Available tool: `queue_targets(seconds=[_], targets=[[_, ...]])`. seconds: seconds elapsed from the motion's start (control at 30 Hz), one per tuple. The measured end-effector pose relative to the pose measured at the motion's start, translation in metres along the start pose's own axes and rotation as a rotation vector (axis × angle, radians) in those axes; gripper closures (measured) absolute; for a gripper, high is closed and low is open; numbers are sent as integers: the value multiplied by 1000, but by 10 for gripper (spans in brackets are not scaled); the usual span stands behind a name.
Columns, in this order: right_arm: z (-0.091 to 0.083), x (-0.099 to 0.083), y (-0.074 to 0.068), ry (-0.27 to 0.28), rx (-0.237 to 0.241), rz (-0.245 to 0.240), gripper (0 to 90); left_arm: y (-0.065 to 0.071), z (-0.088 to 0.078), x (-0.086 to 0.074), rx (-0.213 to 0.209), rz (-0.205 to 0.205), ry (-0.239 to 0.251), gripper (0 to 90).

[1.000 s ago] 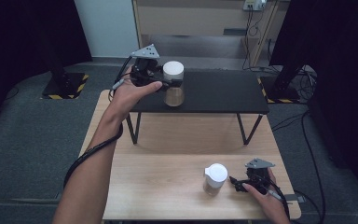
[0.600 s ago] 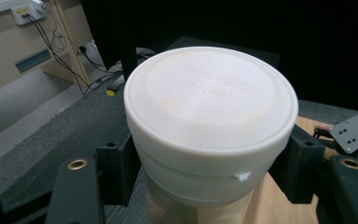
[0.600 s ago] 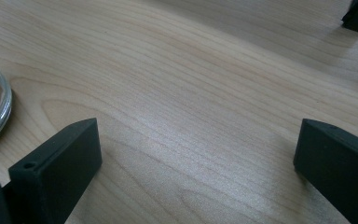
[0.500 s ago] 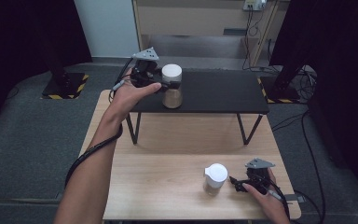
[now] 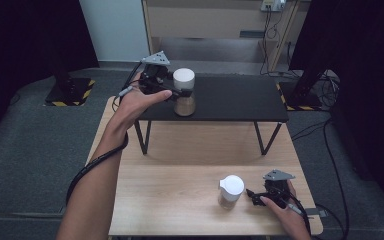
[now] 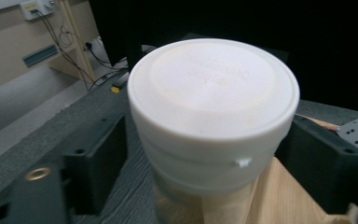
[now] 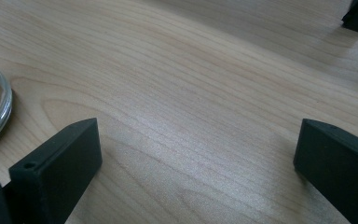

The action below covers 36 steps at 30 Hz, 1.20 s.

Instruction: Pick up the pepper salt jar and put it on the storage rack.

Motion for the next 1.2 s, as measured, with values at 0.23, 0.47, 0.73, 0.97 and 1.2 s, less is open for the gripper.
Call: queue_targets(seconds=[0.23, 0.47, 0.73, 0.97, 1.2], targets=[[0, 0, 0, 0, -1, 0, 15, 12, -16, -6, 64, 47, -26, 25], [0, 0, 0, 1, -1, 0, 15, 22, -37, -18, 127, 70, -32, 12], [0, 0, 0, 0, -1, 0, 15, 48, -53, -36, 159, 79, -4, 16], [0, 0, 0, -1, -1, 0, 15, 84, -57, -59, 183, 114, -11, 22], [0, 0, -1, -1, -3, 2, 15, 117, -44, -86, 169, 148, -59, 28]])
Point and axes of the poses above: each handheld gripper's, and its own axes: z roughly forward along the jaws, x roughly out of its top, y roughly to its right, the point moved 7 cm from there along z, roughly forward along the jaws, and after that the axes turned 9 degrees about x, right-handed, at the moved point
